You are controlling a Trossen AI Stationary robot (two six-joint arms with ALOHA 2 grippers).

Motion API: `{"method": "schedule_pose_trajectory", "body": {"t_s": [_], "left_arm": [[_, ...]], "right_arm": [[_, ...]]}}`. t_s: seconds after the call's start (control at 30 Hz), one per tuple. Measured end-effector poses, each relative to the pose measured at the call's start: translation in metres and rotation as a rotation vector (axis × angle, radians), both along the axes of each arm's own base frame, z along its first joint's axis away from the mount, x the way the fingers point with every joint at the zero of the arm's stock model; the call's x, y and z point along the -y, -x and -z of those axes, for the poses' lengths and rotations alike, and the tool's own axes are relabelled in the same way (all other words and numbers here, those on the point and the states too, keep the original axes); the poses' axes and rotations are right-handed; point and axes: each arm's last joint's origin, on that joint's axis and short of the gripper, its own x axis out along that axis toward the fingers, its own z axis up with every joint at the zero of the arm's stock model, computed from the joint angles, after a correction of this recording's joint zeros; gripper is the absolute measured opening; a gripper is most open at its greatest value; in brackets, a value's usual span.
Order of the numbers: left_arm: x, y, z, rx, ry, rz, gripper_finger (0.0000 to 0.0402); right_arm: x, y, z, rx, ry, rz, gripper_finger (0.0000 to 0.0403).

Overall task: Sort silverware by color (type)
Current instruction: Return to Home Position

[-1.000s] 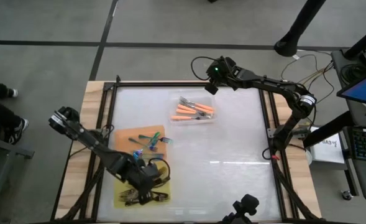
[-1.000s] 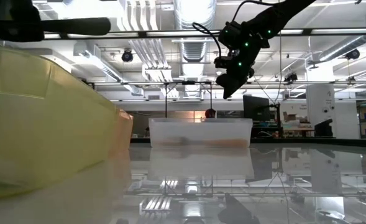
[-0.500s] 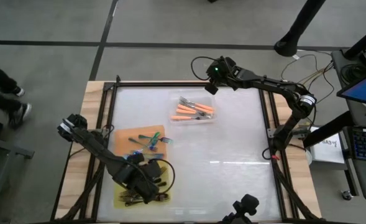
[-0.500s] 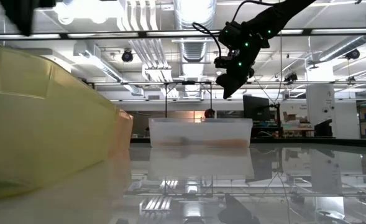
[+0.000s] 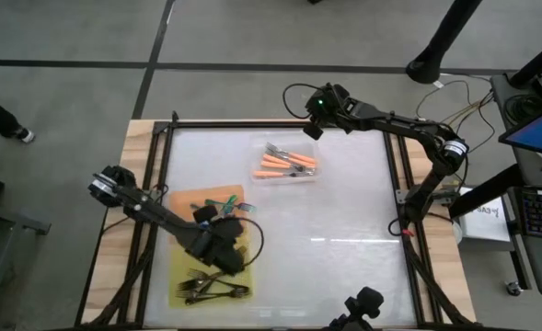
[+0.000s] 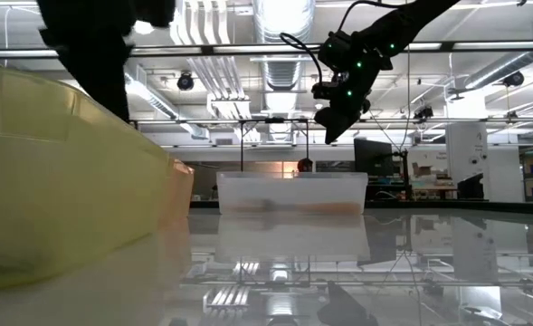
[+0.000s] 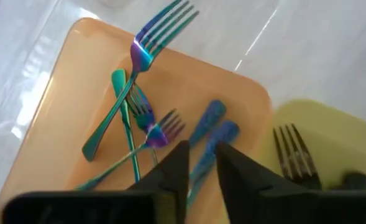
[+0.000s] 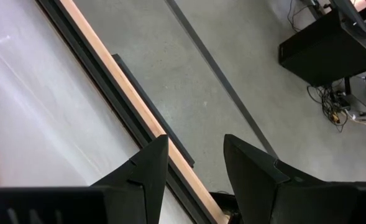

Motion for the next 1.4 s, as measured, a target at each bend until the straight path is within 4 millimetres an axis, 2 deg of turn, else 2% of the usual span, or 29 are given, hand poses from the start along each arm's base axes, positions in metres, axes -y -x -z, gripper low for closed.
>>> {"method": "schedule_pose_trajectory", "body": {"t_s": [0.1,0.17,0.3,0.5,0.7,0.87,1.03,1.4], "left_arm": [[-0.01,-0.005,0.005,0.004,0.004,0.009,0.0022],[-0.015,-0.007,0.005,-0.002,0.001,0.023,0.0006],[-0.026,-0.008,0.003,-0.039,-0.024,0.059,0.0011],[-0.047,-0.015,0.016,0.006,0.035,-0.005,0.0001],[-0.047,-0.013,0.031,-0.019,0.153,0.013,0.0],[-0.043,-0.012,0.036,-0.014,0.213,0.017,0.0],[-0.031,-0.01,0.036,-0.002,0.266,0.02,0.0],[0.016,0.003,0.034,0.114,0.41,-0.059,0.0]], "right_arm": [[0.0,0.0,0.0,0.0,0.0,0.0,0.0148],[0.0,0.0,0.0,0.0,0.0,0.0,0.0148],[0.0,0.0,0.0,0.0,0.0,0.0,0.0148],[0.0,0.0,0.0,0.0,0.0,0.0,0.0148],[0.0,0.0,0.0,0.0,0.0,0.0,0.0148],[0.0,0.0,0.0,0.0,0.0,0.0,0.0148],[0.0,0.0,0.0,0.0,0.0,0.0,0.0148],[0.0,0.0,0.0,0.0,0.0,0.0,0.0148]]}}
